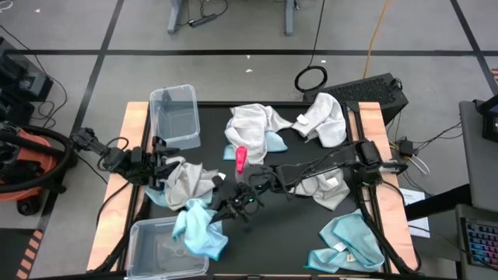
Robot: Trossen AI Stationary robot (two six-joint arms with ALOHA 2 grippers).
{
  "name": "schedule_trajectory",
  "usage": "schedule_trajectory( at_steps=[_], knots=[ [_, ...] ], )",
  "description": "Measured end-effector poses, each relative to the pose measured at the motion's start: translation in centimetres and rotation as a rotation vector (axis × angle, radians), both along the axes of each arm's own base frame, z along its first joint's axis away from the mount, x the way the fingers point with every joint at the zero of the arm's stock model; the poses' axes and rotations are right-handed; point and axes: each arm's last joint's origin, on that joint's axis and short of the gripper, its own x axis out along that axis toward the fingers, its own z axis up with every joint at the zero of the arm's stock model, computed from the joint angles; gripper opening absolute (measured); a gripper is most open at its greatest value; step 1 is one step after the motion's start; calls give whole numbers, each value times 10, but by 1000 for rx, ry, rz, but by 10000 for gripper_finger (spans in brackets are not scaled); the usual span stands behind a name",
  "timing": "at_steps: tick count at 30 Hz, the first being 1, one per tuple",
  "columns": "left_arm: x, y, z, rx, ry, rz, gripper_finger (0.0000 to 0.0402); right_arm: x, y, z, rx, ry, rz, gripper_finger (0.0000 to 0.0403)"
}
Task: Sort microfiber towel by color & place in baskets
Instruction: Put the blue towel into the bottom transparent bin
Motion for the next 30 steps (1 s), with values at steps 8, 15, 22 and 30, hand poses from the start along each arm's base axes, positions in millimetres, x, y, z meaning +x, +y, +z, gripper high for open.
schedule_trajectory(
  at_steps=[8, 15, 22, 30],
  knots=[
    [1, 0, -2, 5, 30, 21, 224, 39, 1, -2, 9, -39, 75, 3],
    [2, 0, -5, 11, 59, 48, 224, 68, 7, -17, 13, -1, 138, 7],
    [3, 1, -7, 14, 87, 72, 224, 75, 2, -24, 40, 45, 137, 9],
    [3, 1, -7, 12, 88, 76, 224, 75, 2, -25, 44, 56, 137, 27]
  ],
)
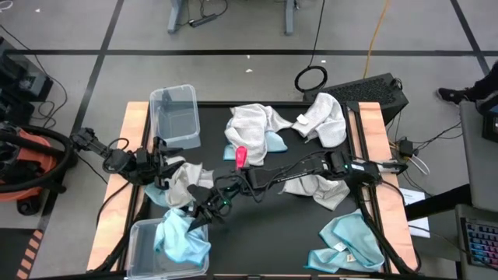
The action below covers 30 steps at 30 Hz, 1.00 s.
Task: Sort microfiber towel by color & place in baskets
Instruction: Put the blue towel into the bottom transparent bin, then put the gray towel into the top transparent bin
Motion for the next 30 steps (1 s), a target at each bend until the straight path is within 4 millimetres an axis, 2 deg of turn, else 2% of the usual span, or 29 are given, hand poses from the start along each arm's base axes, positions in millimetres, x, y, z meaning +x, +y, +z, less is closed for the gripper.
schedule_trajectory(
  at_steps=[3, 11, 15, 21, 26, 30],
  knots=[
    [0, 0, 0, -1, 0, 2, 224, -1, 1, 0, -1, 1, 28, 60],
    [0, 0, 0, -2, 0, 2, 224, -1, 2, 0, 49, 44, 51, 187],
    [0, 0, 0, -2, 0, 2, 224, -1, 2, 0, 61, 57, 51, 226],
    [0, 0, 0, -3, -2, 2, 224, -3, -1, 7, 63, 48, 46, 230],
    [-1, 1, 4, -19, -20, 0, 224, -9, -10, 23, 51, 56, 34, 218],
    [-6, 3, 23, -22, -66, 15, 224, -20, -16, 41, 18, 86, 33, 212]
  ],
)
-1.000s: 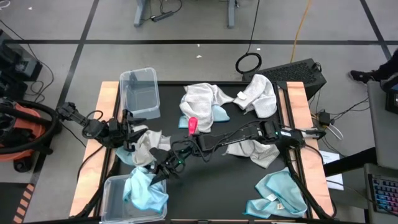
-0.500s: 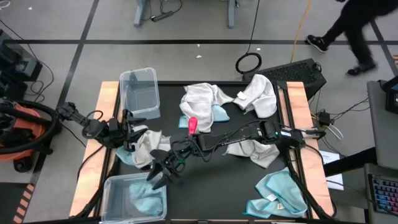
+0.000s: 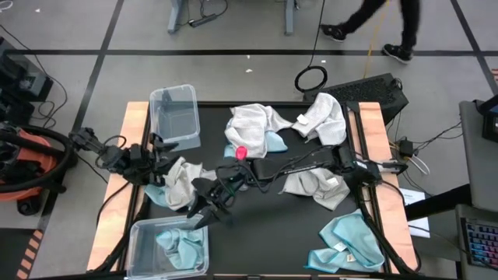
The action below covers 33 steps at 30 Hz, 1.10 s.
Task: Sort microfiber towel by color & place in baskets
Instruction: Put the gray towel into the top transparent bin
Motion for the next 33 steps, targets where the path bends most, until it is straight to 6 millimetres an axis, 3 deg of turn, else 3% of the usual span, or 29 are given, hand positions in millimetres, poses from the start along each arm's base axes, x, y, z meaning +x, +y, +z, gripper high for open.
schedule_trajectory(
  at_steps=[7, 13, 18, 22, 25, 33],
  knots=[
    [-9, 9, 33, -52, 49, 157, 224, -30, -13, 33, -85, 114, -36, 212],
    [-17, 14, 65, 38, 195, 167, 224, -71, -21, 64, -192, 238, -107, 212],
    [-25, 18, 88, -2, 320, 124, 224, -109, -28, 88, -259, 345, -181, 212],
    [-31, 19, 92, -108, 524, 11, 224, -147, -30, 107, -320, 437, -243, 212],
    [-27, 14, 83, -174, 743, -87, 224, -175, -31, 117, -368, 517, -296, 212],
    [3, -11, 56, -187, 1187, -185, 224, -233, -36, 135, -466, 653, -433, 212]
  ],
)
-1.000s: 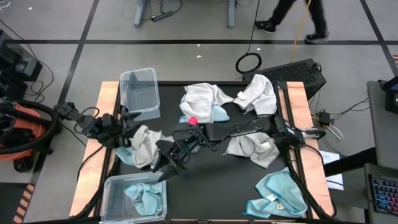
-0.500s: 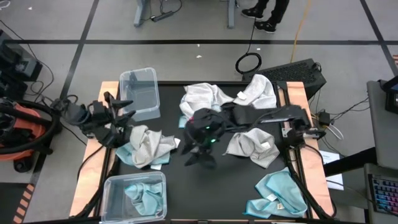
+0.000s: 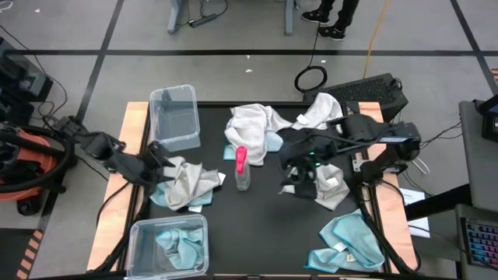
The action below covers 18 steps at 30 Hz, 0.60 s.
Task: Sort microfiber towel by color & place in baskets
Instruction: Put the gray towel into the top transparent bin
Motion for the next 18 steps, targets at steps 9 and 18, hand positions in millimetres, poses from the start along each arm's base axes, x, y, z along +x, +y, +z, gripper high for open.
schedule_trajectory(
  at_steps=[9, 18],
  knots=[
    [26, -16, -47, 10, 263, -3, 224, -34, 4, 5, -106, 88, -45, 212],
    [38, -11, -86, -95, 224, 164, 224, -49, 17, 3, -126, 150, -3, 212]
  ],
)
